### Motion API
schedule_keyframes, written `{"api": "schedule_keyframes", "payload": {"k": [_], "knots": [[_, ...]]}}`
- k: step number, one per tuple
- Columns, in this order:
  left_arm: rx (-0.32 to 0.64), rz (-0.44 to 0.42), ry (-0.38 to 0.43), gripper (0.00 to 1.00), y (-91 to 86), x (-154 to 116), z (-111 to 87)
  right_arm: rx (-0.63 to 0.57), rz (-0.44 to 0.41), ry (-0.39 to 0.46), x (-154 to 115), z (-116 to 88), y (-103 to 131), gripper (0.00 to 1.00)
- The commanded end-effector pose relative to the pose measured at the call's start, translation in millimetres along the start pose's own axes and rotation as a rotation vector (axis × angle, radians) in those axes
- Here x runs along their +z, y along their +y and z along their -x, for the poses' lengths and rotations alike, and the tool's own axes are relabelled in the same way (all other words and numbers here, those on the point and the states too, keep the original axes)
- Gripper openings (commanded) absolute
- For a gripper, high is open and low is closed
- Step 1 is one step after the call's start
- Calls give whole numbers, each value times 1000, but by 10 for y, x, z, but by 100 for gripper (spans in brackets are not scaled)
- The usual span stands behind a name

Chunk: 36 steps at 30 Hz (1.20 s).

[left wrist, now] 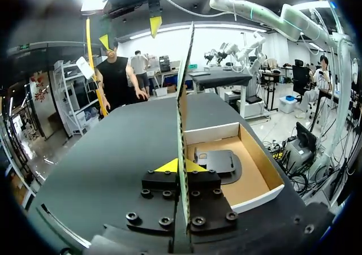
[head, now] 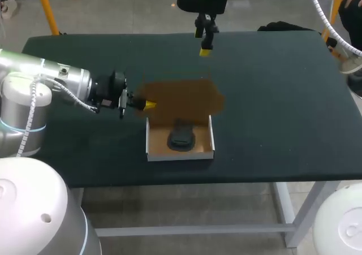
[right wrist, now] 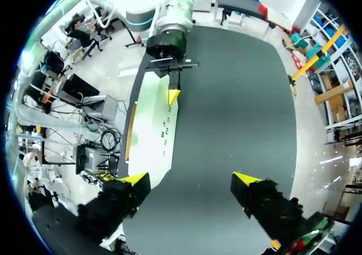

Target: Assemble the packaging by folding the flat box into shape, placing the metal phone stand inside, and closing the box properly

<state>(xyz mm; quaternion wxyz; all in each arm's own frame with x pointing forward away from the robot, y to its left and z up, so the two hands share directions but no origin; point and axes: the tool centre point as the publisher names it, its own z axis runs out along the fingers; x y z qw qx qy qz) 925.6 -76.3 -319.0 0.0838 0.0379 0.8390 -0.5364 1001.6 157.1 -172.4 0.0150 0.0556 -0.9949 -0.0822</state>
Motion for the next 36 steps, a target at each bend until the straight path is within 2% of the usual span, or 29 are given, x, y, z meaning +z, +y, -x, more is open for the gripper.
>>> {"api": "schedule_keyframes", "payload": {"k": [1, 13, 28, 36], "knots": [[1, 3, -7, 0, 13, -6, -44, -2, -2, 0, 2, -2, 18, 100], [-2, 7, -8, 0, 14, -4, -40, -44, -16, -26, 47, 31, 138, 100], [-2, 7, -8, 0, 14, -4, -40, -12, -108, -93, 208, 67, 384, 100], [-2, 7, -8, 0, 14, -4, -40, -12, -108, -93, 208, 67, 384, 100]]}}
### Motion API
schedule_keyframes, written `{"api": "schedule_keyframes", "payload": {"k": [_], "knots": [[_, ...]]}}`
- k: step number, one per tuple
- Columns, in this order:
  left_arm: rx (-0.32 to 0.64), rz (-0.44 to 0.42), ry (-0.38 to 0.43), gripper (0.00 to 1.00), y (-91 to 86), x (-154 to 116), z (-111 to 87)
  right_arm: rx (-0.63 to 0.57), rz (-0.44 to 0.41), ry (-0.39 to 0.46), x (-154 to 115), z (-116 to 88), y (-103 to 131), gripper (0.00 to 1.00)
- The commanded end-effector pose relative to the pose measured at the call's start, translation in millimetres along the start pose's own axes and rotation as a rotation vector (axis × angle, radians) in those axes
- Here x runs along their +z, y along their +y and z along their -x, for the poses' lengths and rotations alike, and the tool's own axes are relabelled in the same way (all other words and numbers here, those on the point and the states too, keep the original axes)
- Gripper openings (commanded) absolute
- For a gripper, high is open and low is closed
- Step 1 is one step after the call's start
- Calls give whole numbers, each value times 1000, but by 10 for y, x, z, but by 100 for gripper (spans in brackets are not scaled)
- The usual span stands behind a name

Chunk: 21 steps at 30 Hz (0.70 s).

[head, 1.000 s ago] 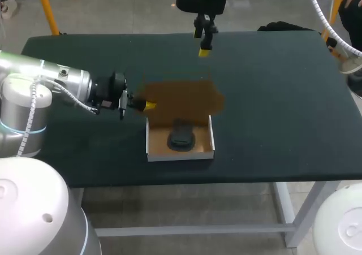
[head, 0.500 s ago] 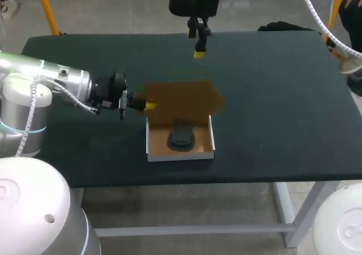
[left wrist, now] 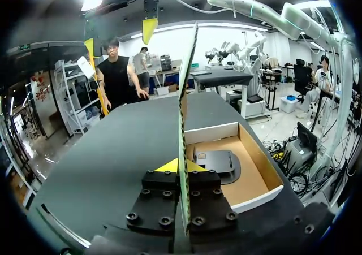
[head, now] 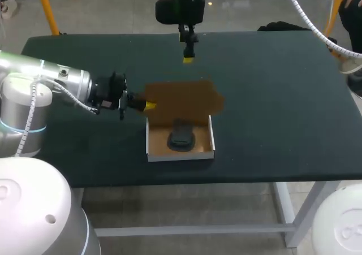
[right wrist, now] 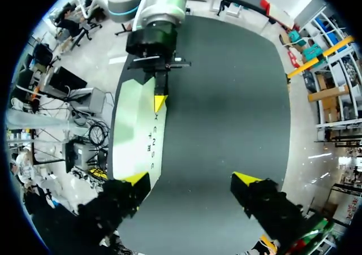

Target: Assemble the packaging by folding the flat box into shape, placing the metal phone stand inside, and closing the box properly

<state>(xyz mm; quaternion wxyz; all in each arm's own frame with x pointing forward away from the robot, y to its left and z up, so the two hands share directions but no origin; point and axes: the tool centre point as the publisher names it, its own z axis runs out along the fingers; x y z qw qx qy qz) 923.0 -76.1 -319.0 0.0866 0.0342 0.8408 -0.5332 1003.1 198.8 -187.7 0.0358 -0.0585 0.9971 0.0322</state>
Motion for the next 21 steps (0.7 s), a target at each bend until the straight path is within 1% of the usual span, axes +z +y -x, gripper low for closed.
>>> {"api": "schedule_keyframes", "payload": {"k": [1, 3, 4, 5, 6, 7, 10, 11, 16, 18, 21], "knots": [[1, -1, 0, 0, 17, 1, -15, 0, -2, 2, -9, 3, 1, 100], [1, -1, 0, 0, 17, 1, -15, 0, -2, 2, -9, 3, 1, 99], [1, -1, 0, 0, 17, 1, -15, 0, -2, 2, -9, 3, 1, 85], [1, -1, 0, 0, 17, 1, -15, 0, -2, 2, -9, 3, 1, 62], [1, -1, 0, 0, 17, 1, -15, 0, -2, 2, -9, 3, 1, 47], [1, -1, 0, 0, 17, 1, -15, 0, -2, 2, -9, 3, 1, 46], [1, -1, 0, 0, 17, 1, -15, 0, -2, 2, -9, 3, 1, 55], [1, -1, 0, 0, 17, 1, -15, 0, -2, 2, -9, 3, 1, 50], [1, -1, 0, 0, 17, 1, -15, 4, -5, 5, 2, -16, 38, 47], [1, -1, 0, 0, 17, 1, -15, 12, -22, 4, 13, -36, 66, 47], [1, -1, 0, 0, 17, 1, -15, 17, -40, 5, 41, -109, 111, 47]]}}
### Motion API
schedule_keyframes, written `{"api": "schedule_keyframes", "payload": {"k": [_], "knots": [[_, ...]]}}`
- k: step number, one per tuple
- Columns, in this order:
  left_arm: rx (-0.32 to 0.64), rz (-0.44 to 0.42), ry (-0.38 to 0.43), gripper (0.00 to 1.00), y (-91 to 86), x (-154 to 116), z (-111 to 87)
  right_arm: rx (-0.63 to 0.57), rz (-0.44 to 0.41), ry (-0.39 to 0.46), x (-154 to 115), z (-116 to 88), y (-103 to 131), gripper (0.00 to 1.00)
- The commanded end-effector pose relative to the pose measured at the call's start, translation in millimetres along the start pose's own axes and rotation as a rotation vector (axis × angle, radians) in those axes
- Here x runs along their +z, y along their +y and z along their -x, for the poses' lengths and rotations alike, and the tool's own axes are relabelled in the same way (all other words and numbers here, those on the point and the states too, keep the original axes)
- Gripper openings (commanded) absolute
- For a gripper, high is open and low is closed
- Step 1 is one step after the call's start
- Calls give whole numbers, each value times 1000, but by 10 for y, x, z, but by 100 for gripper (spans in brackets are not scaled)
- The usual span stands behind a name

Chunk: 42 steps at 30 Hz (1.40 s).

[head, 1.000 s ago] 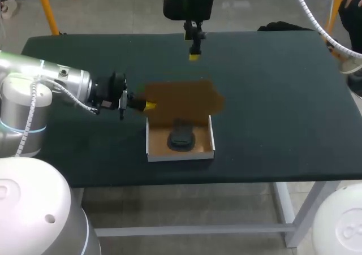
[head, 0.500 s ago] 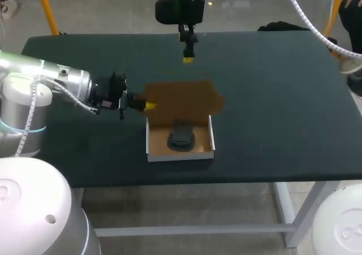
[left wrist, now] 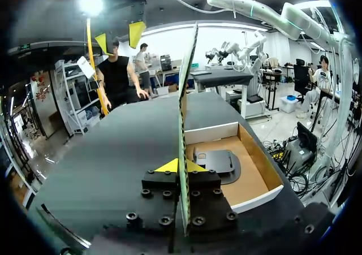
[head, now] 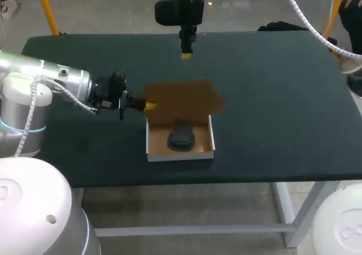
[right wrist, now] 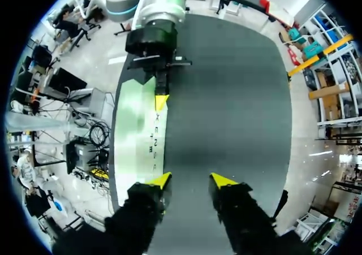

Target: Assemble the packaging by folding the flat box into shape, placing the metal phone stand inside, and closing the box properly

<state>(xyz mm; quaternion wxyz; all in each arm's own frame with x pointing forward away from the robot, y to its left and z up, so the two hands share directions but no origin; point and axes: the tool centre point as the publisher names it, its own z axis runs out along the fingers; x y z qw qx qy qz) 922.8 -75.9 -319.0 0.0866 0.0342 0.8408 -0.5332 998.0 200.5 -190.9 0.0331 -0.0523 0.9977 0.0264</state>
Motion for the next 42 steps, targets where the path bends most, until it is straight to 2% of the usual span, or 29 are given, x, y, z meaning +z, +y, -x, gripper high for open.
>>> {"api": "schedule_keyframes", "payload": {"k": [1, 14, 42], "knots": [[1, -1, 0, 0, 16, 3, -13, 6, -31, -1, 24, -85, 102, 47], [1, -1, 0, 0, 16, 3, -13, -8, -41, 15, 184, -436, 244, 49], [1, -1, 0, 0, 16, 3, -13, -32, -6, 7, 262, -764, 225, 47]]}}
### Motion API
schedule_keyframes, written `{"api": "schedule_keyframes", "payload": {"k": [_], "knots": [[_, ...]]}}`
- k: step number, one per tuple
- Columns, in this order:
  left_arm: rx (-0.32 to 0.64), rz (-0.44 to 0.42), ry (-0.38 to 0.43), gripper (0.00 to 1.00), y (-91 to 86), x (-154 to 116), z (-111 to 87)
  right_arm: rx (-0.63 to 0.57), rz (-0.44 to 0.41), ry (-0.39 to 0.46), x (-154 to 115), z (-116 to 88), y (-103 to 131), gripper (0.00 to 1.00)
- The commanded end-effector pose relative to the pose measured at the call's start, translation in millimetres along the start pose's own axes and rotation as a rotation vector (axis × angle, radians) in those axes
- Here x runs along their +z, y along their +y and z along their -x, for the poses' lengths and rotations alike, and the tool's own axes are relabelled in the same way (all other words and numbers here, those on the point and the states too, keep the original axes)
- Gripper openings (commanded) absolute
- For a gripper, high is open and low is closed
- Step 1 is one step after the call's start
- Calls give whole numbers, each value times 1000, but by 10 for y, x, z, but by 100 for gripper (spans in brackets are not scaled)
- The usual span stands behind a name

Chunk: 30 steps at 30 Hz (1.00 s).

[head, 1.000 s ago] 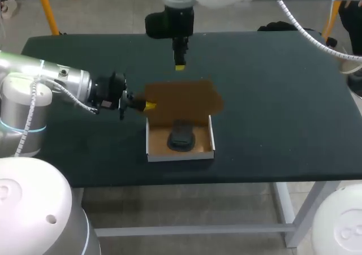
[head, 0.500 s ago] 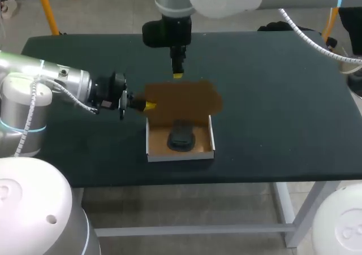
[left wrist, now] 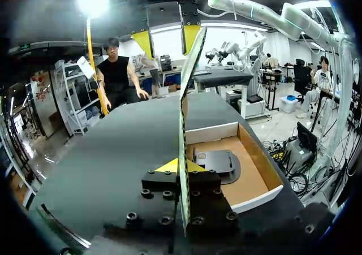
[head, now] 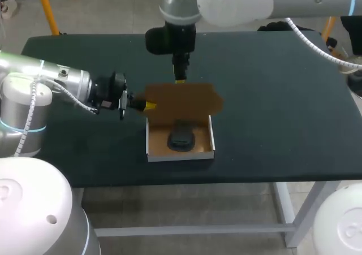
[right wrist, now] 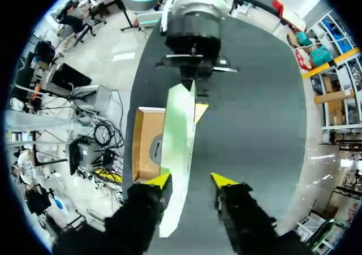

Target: Assemble the packaging by folding the flat box into shape, placing the metal phone stand inside, and closing the box properly

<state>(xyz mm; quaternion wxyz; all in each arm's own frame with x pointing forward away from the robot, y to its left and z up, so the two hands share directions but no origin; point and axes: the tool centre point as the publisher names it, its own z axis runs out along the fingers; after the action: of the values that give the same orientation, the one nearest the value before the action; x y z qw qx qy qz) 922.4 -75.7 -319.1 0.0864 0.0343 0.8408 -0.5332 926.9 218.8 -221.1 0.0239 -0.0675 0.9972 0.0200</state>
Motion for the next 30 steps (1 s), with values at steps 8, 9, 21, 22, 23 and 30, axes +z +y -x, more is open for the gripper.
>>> {"api": "schedule_keyframes", "payload": {"k": [8, 9, 21, 22, 23, 30], "knots": [[1, -1, 0, 0, 15, 5, -9, -9, 4, -22, 50, -124, 1, 48], [1, -1, 0, 0, 15, 5, -9, -9, 4, -20, 63, -129, 4, 48], [1, -1, 0, 0, 15, 5, -9, 1, -7, -11, 166, -169, 20, 49], [1, -1, 0, 0, 15, 5, -9, 1, -6, -10, 173, -175, 22, 49], [1, -1, 0, 0, 15, 5, -9, 1, -5, -9, 177, -177, 23, 50], [1, -1, 0, 0, 15, 5, -9, -3, 5, 5, 223, -166, 23, 61]]}}
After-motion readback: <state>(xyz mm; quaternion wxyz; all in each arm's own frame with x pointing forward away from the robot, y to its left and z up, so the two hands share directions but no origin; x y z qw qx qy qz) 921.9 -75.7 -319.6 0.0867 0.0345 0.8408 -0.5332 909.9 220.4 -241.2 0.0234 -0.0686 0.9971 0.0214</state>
